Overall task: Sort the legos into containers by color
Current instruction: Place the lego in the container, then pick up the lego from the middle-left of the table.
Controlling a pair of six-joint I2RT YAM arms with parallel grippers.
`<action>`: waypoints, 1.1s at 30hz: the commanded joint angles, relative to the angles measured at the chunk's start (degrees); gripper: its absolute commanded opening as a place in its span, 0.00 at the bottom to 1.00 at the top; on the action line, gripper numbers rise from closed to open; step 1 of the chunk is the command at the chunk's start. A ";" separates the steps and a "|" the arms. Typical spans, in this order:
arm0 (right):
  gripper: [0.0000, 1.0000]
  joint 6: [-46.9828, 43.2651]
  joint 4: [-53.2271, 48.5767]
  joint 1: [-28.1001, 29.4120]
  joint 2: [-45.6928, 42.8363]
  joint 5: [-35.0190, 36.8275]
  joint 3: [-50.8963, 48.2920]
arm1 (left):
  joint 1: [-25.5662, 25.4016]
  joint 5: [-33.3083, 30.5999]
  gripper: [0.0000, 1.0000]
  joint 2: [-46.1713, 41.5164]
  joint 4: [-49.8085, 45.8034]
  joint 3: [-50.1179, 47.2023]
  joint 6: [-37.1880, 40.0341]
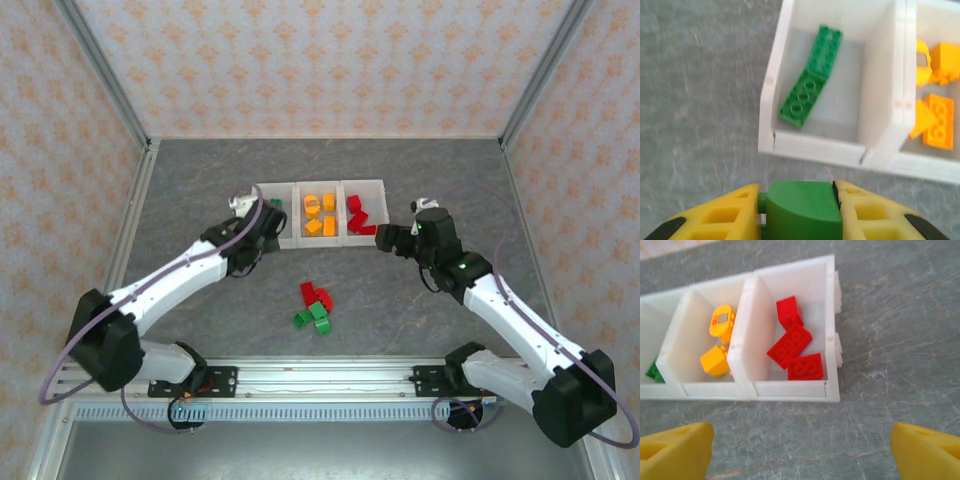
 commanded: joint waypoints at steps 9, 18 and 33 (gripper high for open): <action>1.00 2.47 -6.80 -0.34 -15.04 7.63 -0.11 | 6.15 4.39 0.36 23.01 0.08 17.76 12.68; 1.00 2.59 -8.32 -0.34 -21.34 7.91 -3.80 | 6.39 6.84 0.76 28.20 2.13 20.90 12.82; 1.00 2.87 -7.11 -0.37 -19.62 8.66 -5.27 | 5.20 9.57 0.99 3.11 6.85 2.40 11.01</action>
